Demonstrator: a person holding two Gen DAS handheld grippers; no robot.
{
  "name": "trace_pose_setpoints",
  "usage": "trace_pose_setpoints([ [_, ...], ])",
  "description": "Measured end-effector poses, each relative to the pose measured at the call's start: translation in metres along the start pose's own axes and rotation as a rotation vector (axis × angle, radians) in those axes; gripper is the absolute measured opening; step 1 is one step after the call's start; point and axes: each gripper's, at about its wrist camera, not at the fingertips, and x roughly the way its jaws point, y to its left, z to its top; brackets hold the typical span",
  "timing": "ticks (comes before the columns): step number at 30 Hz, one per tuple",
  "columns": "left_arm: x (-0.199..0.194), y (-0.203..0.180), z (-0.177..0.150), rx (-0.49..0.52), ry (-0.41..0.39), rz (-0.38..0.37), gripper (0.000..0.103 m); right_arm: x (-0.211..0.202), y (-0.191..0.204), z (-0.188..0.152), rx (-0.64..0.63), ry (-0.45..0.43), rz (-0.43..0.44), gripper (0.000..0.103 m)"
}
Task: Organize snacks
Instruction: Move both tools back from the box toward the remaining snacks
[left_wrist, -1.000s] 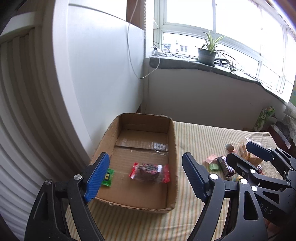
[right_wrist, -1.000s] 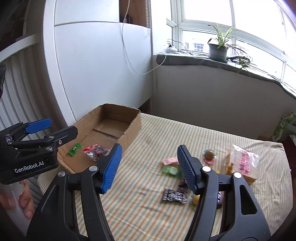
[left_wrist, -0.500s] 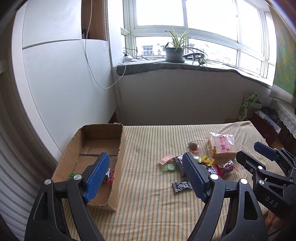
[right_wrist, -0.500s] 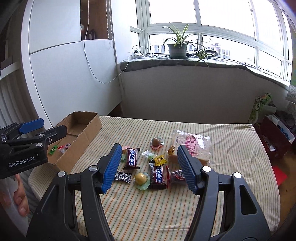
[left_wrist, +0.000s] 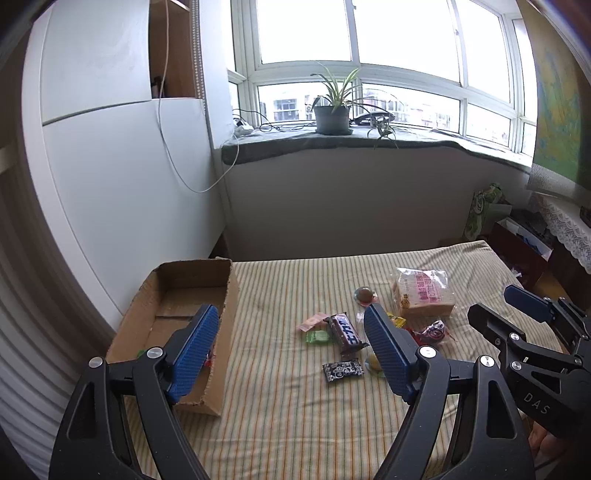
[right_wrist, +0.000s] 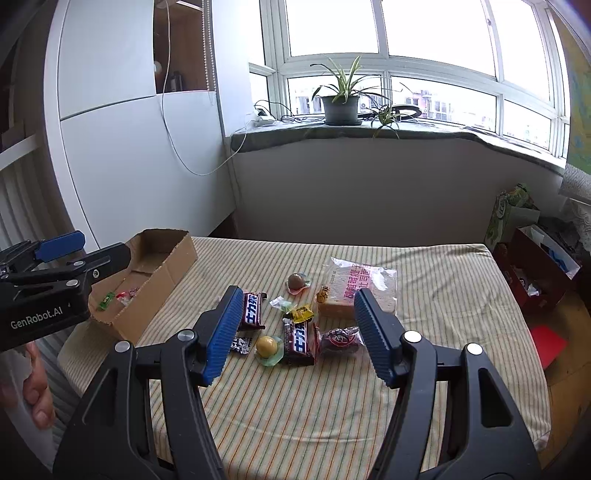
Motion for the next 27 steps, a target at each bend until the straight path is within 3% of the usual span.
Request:
trace_pose_setpoints([
  [15, -0.004, -0.027, -0.018, 0.026, 0.027, -0.036, 0.081, -0.004, -0.018, -0.023, 0.025, 0.037, -0.033, 0.065],
  [27, 0.041, -0.016, -0.029, -0.01, 0.116, -0.048, 0.081, 0.047, -0.019, -0.036, 0.023, 0.139, -0.042, 0.065],
])
